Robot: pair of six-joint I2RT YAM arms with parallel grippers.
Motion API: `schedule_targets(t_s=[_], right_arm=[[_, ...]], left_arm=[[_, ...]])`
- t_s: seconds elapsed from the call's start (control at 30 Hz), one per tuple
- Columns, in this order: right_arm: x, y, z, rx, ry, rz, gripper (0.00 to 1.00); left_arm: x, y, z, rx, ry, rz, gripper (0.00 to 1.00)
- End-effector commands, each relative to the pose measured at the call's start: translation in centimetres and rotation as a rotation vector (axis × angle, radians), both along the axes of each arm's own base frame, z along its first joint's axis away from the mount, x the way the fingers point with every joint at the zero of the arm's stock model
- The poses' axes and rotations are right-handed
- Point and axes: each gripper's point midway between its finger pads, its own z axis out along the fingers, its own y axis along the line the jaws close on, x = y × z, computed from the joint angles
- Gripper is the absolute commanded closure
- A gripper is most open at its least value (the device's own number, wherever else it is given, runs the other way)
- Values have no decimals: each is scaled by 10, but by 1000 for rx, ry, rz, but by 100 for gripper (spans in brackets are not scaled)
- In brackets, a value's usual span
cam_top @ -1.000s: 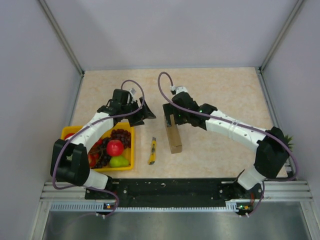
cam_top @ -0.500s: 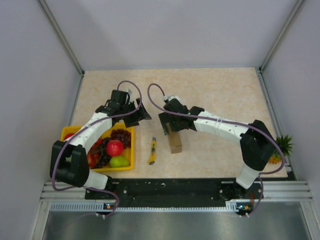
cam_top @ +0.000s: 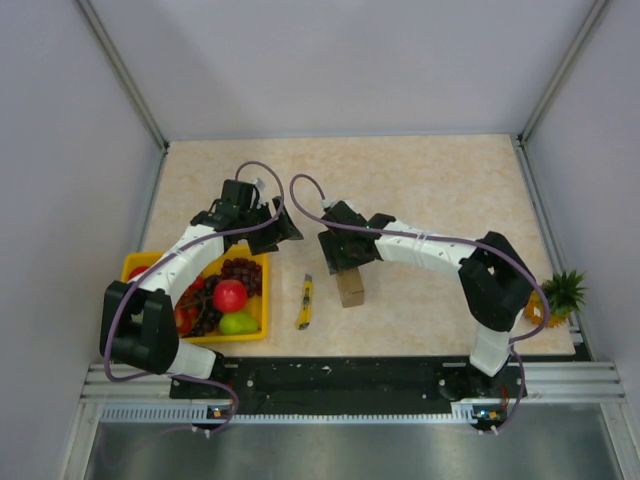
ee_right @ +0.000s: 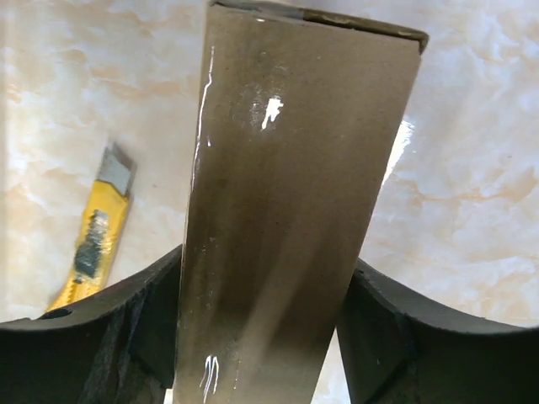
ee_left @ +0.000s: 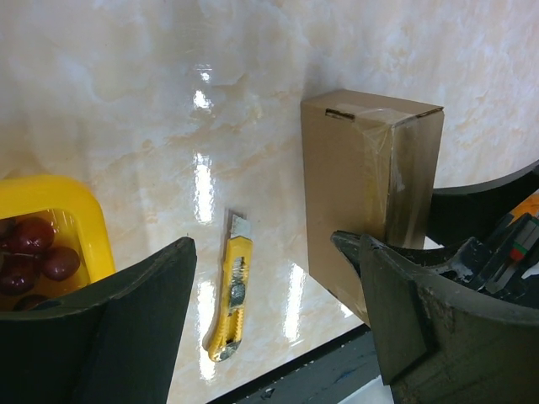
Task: Unpack the express box
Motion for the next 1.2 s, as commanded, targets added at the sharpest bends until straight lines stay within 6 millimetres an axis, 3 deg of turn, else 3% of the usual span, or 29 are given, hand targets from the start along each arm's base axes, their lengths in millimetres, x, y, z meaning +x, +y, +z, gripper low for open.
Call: schedule_targets(t_s=[0.0, 0.07, 0.1, 0.23, 0.37, 0.5, 0.6, 0.67, 0.83, 0.93, 1.03, 1.17], right_arm=[[6, 26, 29, 144, -11, -2, 38], [4, 26, 36, 237, 23, -10, 39], [11, 34, 45, 312, 3, -7, 39], [22, 35, 55, 507, 54, -47, 41], [30, 31, 51, 638, 100, -66, 44], [54, 23, 52, 778, 116, -125, 46], [65, 13, 42, 709, 89, -155, 41], [73, -4, 34, 592, 53, -206, 39], [89, -49, 34, 365, -60, -333, 18], [94, -77, 43, 243, -113, -411, 13], [94, -87, 65, 213, -175, -423, 11], [86, -71, 99, 207, -262, -346, 13]], left_arm=[[0, -2, 0, -8, 1, -25, 18], [-1, -1, -1, -6, 2, -24, 18], [-1, -1, -1, -4, -1, -23, 18], [-1, 0, -2, 1, 1, -24, 18], [-2, 0, -3, 1, 6, -25, 18], [-2, -1, -3, -5, 12, -27, 18], [-2, -2, -2, -4, 12, -30, 18], [-1, -1, -1, -1, 11, -30, 18], [0, 0, 5, 10, -8, -29, 22], [2, 2, 11, 14, -30, -26, 23], [2, 5, 17, 28, -49, -25, 20], [2, 12, 27, 67, -94, -20, 14]])
